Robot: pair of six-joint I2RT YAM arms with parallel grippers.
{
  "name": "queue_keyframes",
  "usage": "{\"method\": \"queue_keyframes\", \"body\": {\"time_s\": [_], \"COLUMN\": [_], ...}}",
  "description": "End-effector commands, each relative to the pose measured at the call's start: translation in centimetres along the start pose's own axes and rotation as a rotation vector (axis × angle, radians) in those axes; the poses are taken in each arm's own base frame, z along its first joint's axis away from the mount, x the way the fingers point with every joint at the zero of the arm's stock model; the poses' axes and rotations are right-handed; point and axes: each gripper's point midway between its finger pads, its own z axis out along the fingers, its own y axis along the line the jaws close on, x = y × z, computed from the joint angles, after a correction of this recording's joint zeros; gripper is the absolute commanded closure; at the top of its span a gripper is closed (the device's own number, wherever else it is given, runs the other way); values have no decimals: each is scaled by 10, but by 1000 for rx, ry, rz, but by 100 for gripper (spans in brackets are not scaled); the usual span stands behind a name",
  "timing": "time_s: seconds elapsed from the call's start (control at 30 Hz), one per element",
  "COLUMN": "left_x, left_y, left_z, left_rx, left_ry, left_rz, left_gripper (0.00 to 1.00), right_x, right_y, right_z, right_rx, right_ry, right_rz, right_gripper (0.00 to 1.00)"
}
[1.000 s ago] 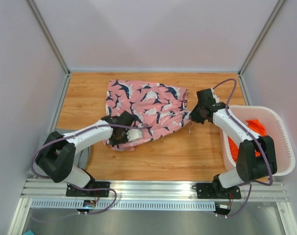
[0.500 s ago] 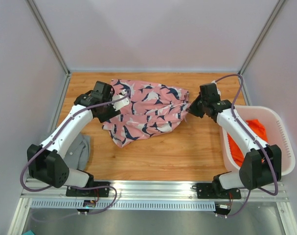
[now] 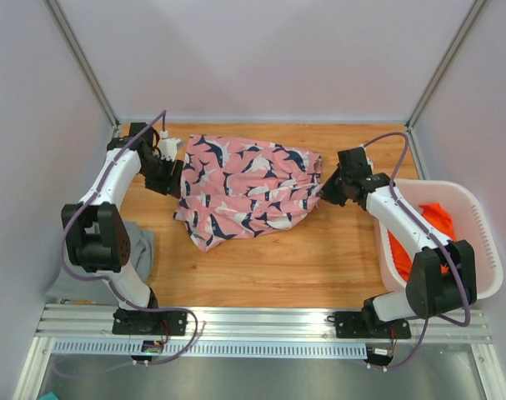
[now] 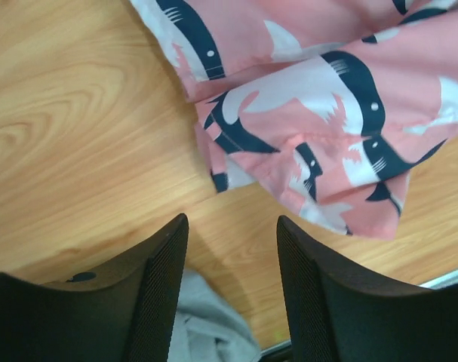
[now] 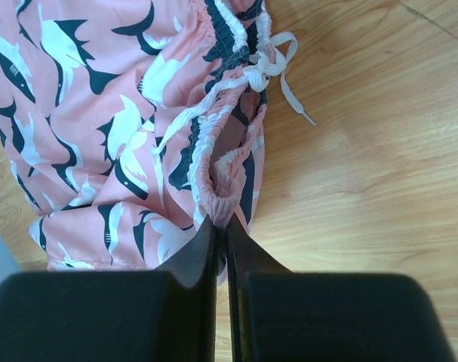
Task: Fold and stack the mixed laundry pile
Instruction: Fold the shorts at the center of the board.
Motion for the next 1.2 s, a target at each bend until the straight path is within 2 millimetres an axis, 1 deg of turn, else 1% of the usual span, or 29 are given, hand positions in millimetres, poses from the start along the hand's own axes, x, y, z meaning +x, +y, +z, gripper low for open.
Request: {"method": "queue_keyframes", "body": {"time_s": [0.0,0.07,0.1,0.17,0.23,0.27,0.33,0.5,0.6,0.7,0.77,0.8,0.83,0.93,0.97,1.03,1.07,1.1,1.13,1.17], "left_x": [-5,-5,-4,3,8,9,13,32,42,43,40,37,35,21,9,-5,-25,-36,-47,-73], "left_y": [-39,-46,-44,-36,-32,-32,-31,-28,-30,-28,-26,-25,-24,-15,-10,0,9,12,25,39], "left_z": [15,25,29,43,54,57,64,68,69,75,80,81,82,78,70,58,41,32,18,-9], "left_rx": [227,277,277,243,239,237,241,218,215,214,213,213,211,172,149,102,65,44,15,-26], "left_ry": [15,28,34,76,107,116,146,215,238,245,241,229,219,159,112,48,-31,-70,-118,-206], "left_rz": [-225,-272,-278,-291,-305,-315,-328,-325,-322,-329,-330,-328,-324,-290,-265,-209,-181,-154,-154,-120], "left_gripper": [40,40,40,41,43,45,46,46,44,44,50,56,73,100,100,100,100,100,100,100], "right_x": [-1,-1,-2,-2,-2,-2,-3,-5,-7,-9,-10,-9,-13,-17,-16,-23,-30,-44,-54,-65], "right_y": [3,2,3,2,1,2,3,5,7,9,10,10,8,4,5,9,19,24,31,37], "right_z": [2,2,1,1,1,1,-1,-5,-8,-9,-10,-10,-10,-11,-11,-12,-13,-15,-15,-17], "right_rx": [-22,-20,-22,-17,-13,-16,-20,-30,-35,-36,-36,-37,-21,-8,-12,-23,-42,-55,-63,-66], "right_ry": [-12,-17,-20,-18,-19,-19,-22,-32,-36,-39,-39,-38,-63,-74,-72,-82,-87,-108,-122,-134], "right_rz": [16,17,17,17,17,16,17,11,6,3,0,-4,-7,-9,-12,-12,-14,-4,-6,-21], "right_gripper": [100,100,100,100,100,100,100,100,100,100,100,100,100,100,100,100,100,100,100,100]}}
